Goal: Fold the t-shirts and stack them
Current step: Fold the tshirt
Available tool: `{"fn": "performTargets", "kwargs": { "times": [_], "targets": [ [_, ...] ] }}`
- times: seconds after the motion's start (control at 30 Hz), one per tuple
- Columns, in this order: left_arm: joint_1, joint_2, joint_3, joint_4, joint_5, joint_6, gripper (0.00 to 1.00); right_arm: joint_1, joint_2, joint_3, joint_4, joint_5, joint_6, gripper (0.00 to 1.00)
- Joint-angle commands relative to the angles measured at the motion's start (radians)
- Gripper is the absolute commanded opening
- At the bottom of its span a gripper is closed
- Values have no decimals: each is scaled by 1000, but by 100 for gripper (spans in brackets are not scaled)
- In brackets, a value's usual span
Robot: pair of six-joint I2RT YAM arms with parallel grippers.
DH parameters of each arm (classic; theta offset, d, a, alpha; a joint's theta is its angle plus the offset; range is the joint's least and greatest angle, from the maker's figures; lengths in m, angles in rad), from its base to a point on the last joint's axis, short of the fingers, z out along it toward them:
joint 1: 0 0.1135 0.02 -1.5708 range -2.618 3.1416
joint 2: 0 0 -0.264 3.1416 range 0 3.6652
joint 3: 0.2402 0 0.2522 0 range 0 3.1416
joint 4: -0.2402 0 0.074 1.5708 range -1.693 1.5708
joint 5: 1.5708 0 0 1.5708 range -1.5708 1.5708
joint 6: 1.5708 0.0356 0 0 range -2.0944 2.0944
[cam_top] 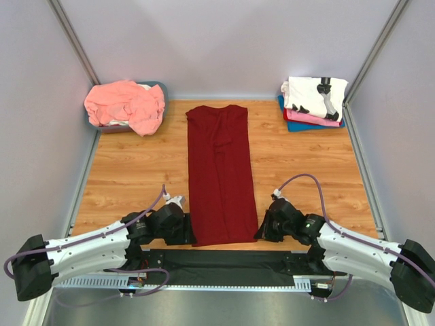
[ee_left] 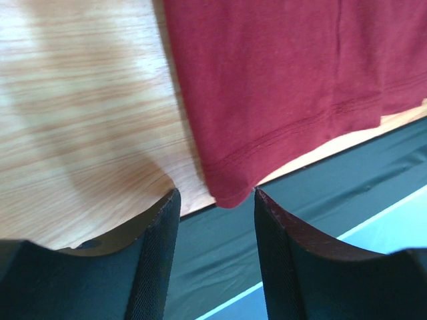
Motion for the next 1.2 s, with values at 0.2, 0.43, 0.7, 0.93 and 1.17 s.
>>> {"fn": "performTargets", "kwargs": {
  "times": [0.2,0.43,0.7,0.93,1.17],
  "targets": [
    [-62,71,-46,103,-14,-75,48,12,4,-34,-16,24,8,0],
    [-94,102,8,30,-42,-73,0,23,-18,-28,-50,25,8,0],
    [-137,75,150,-128,-102,-73,0,84,-108,44,-169,61,43,0],
    [-137,119,330,-281,-192,-23,0,84,-66,208,-287,171,-16,0],
    [-67,202,508,-384,-254,86,0,9,82,456,-370,255,-156,0]
  ]
}}
